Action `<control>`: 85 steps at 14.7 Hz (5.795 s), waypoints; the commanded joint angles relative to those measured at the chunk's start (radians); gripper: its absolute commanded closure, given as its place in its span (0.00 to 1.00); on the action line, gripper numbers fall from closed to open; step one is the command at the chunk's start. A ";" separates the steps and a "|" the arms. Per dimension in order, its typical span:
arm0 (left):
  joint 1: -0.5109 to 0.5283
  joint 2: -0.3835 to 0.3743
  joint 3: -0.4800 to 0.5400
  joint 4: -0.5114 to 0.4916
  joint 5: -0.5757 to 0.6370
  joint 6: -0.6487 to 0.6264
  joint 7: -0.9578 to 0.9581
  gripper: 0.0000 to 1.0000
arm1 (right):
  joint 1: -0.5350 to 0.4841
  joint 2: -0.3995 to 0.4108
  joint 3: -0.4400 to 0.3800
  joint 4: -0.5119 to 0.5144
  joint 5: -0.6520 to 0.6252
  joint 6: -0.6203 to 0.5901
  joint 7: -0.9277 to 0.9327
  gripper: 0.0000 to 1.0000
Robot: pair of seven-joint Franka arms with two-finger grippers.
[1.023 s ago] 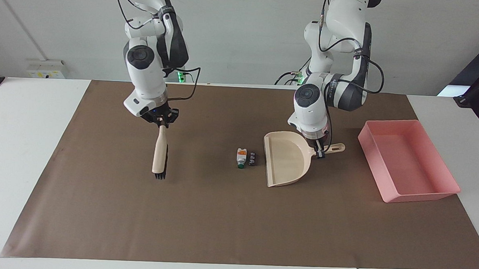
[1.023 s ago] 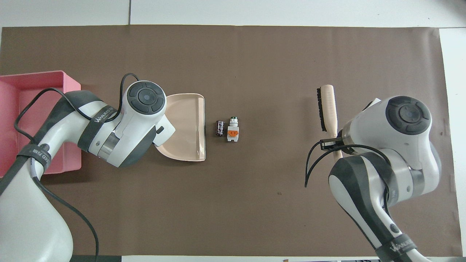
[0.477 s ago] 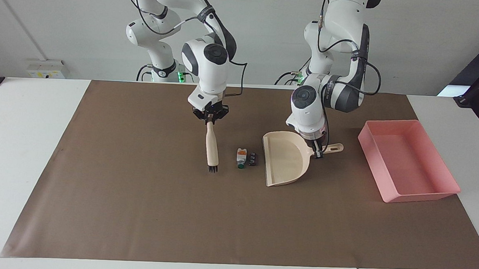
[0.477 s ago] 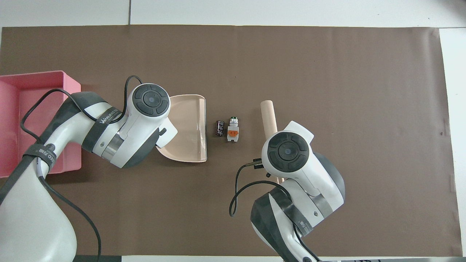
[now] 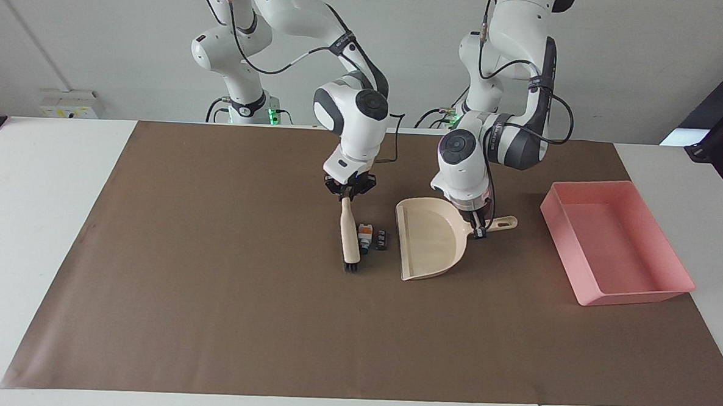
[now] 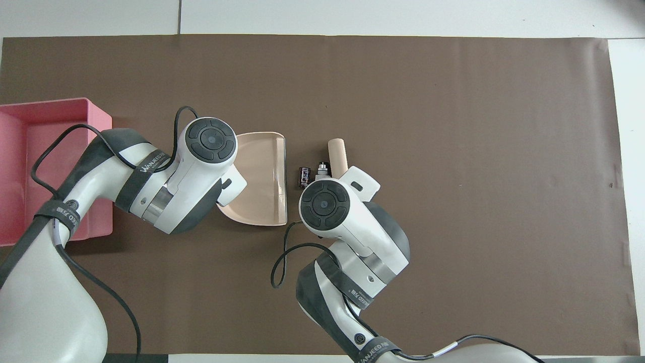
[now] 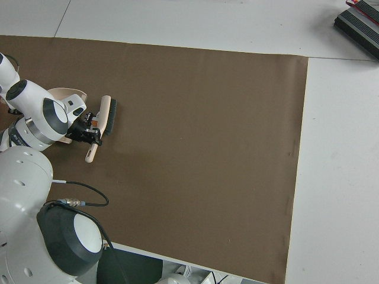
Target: Clean e-waste and dump in bin
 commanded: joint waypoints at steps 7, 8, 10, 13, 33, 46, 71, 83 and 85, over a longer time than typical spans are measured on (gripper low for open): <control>-0.016 -0.011 0.011 -0.018 0.034 -0.009 -0.017 1.00 | 0.016 0.063 0.108 0.033 0.211 0.217 -0.046 1.00; -0.012 -0.012 0.009 -0.022 0.034 -0.007 -0.016 1.00 | 0.019 0.064 0.109 0.033 0.272 0.253 -0.078 1.00; -0.007 -0.015 0.009 -0.030 0.034 -0.001 -0.016 1.00 | 0.044 0.086 0.127 0.033 0.421 0.368 -0.142 1.00; -0.002 -0.017 0.008 -0.032 0.026 0.014 -0.016 1.00 | 0.044 0.081 0.127 0.035 0.448 0.376 -0.172 1.00; 0.234 -0.167 0.020 0.011 -0.230 0.022 0.291 1.00 | -0.519 -0.325 0.121 -0.033 0.091 -0.210 -0.266 1.00; 0.728 -0.111 0.021 0.295 -0.227 -0.084 0.777 1.00 | -0.989 -0.368 0.121 -0.358 0.003 0.007 -0.811 1.00; 0.505 -0.129 0.034 0.087 0.661 -0.137 0.302 1.00 | -0.976 -0.362 0.122 -0.484 0.006 0.177 -0.822 0.17; 0.475 -0.287 0.018 0.102 0.400 -0.165 0.450 1.00 | -0.820 -0.356 0.136 0.065 0.000 -0.277 -0.699 0.00; 0.446 -0.301 0.018 0.084 0.271 -0.161 0.450 1.00 | -0.827 -0.345 0.136 0.185 0.000 -0.384 -0.698 0.00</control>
